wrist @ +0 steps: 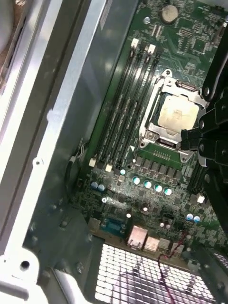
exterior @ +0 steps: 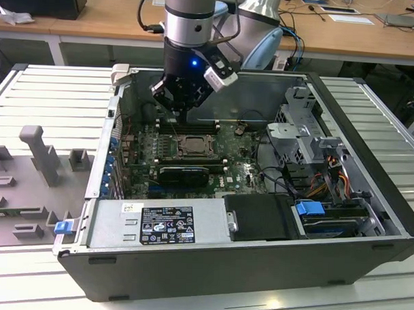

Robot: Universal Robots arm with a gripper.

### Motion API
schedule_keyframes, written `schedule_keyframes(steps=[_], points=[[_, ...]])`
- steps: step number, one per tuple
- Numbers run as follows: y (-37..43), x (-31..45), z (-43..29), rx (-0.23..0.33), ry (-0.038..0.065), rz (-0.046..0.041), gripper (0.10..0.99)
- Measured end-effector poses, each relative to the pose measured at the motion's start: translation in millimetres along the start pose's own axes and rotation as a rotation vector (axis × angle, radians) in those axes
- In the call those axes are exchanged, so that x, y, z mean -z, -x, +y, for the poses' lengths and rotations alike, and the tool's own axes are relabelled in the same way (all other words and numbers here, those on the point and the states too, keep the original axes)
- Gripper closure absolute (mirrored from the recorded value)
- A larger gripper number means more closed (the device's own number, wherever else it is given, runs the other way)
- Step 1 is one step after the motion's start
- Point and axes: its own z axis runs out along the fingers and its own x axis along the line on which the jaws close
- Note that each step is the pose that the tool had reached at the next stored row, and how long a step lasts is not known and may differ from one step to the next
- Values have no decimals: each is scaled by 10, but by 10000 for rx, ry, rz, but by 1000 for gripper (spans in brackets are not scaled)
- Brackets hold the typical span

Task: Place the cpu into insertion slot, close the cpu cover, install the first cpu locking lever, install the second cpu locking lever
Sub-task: 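Install the first cpu locking lever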

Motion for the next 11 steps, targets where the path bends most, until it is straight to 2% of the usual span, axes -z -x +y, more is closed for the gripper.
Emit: schedule_keyframes(steps=[4, 6, 11], points=[[0, -3, 0, -1152, 28, -15, 980], [-13, -11, 4, -2330, 58, -30, 980], [-256, -20, 81, -2332, 75, -34, 980]])
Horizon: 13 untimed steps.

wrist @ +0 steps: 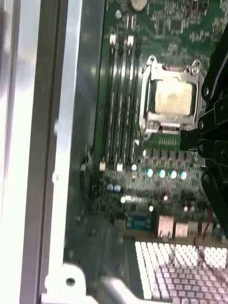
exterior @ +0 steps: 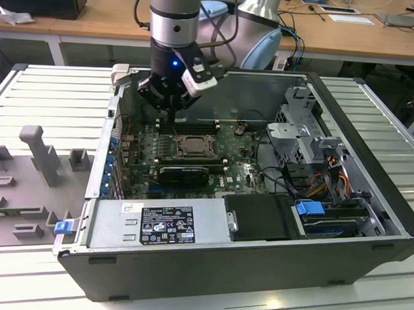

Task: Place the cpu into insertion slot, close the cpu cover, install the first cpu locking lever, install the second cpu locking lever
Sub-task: 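Install the first cpu locking lever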

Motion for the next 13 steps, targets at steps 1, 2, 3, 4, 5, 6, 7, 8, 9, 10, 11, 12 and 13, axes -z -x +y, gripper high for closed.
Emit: schedule_keyframes(steps=[1, 2, 3, 4, 5, 6, 7, 8, 9, 10, 11, 12, 13], points=[[-31, -2, 3, 3, 0, 0, 980], [-59, -6, 8, 2, 1, -2, 980], [-75, -12, 18, 1, 0, -1, 980], [-92, -21, 34, 1, -2, 1, 980], [-117, -41, 68, 3, -1, 1, 980], [-127, -54, 89, 1, -1, 0, 980], [-131, -68, 116, 0, 0, -1, 980], [-134, -90, 164, 1, 0, 0, 980], [-138, -98, 182, 0, -1, 0, 980], [-141, -106, 201, -3, 0, 0, 980], [-140, -115, 234, -11, -1, -1, 980], [-138, -118, 258, -20, 1, -1, 980], [-135, -118, 296, -31, 0, -1, 980]])
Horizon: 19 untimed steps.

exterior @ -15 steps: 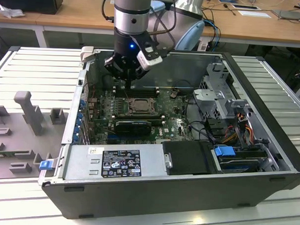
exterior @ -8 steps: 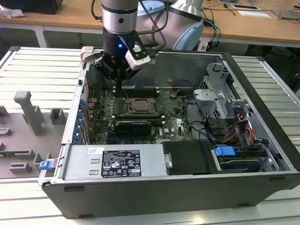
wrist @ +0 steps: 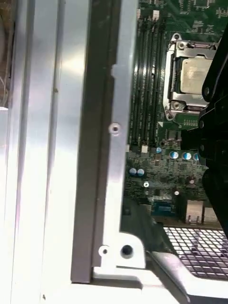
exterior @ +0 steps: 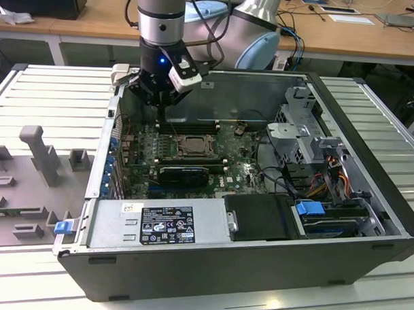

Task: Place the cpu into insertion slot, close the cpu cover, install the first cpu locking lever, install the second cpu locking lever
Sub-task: 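Install the first cpu locking lever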

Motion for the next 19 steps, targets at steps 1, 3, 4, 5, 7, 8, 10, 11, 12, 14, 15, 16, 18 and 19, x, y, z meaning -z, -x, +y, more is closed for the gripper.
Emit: schedule_keyframes(steps=[1, 3, 4, 5, 7, 8, 10, 11, 12, 14, 15, 16, 18, 19], points=[[1, 0, 17, -3, 0, 1, 980], [4, 0, 34, -6, 0, 0, 980], [10, 0, 35, -6, 0, 1, 980], [32, 0, 34, -14, 0, 0, 980], [58, 1, 32, -40, 1, -1, 980], [80, 0, 31, -57, 2, -2, 980], [127, 2, 27, -81, 2, -2, 980], [145, 2, 26, -84, 2, -1, 980], [168, 2, 24, -86, 2, -1, 980], [202, 3, 22, -91, 2, -1, 980], [222, 3, 20, -100, 3, -1, 980], [278, 4, 17, -138, 4, -2, 980], [377, 4, 10, -155, 4, -2, 980], [430, 3, 6, -158, 4, -2, 980]])
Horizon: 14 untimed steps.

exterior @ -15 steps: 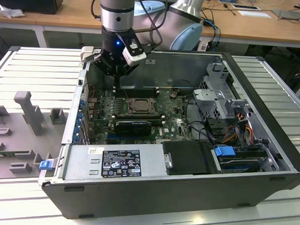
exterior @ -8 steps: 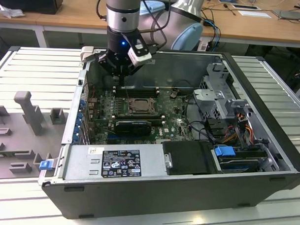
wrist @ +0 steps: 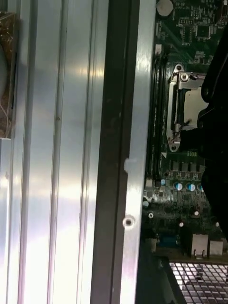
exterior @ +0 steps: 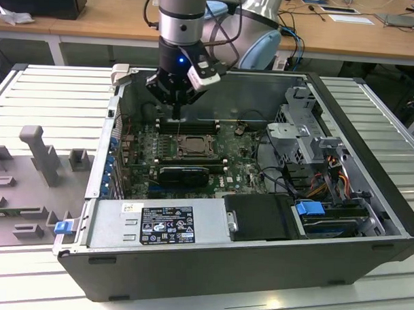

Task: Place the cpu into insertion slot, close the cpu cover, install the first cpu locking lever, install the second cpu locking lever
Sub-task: 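Install the first cpu locking lever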

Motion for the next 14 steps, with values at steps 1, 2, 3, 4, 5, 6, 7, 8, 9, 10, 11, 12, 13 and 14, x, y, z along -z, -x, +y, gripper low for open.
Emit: schedule_keyframes(steps=[1, 2, 3, 4, 5, 6, 7, 8, 9, 10, 11, 12, 13, 14], points=[[65, -2, -4, -3, 0, 1, 980], [102, -5, -6, -8, 5, 1, 980], [124, -9, -7, -19, 44, -2, 980], [138, -12, -8, -38, 124, -5, 980], [149, -17, -9, -69, 212, -12, 980], [164, -30, -9, -106, 280, -18, 980], [177, -51, -10, -111, 289, -19, 980], [189, -72, -11, -111, 288, -18, 980], [199, -90, -8, -111, 288, -17, 980], [208, -110, -7, -111, 288, -18, 980], [213, -125, -7, -111, 289, -23, 980], [212, -130, -7, -113, 281, -94, 980], [212, -131, -8, -108, 275, -206, 980], [213, -133, -7, -103, 272, -320, 980]])
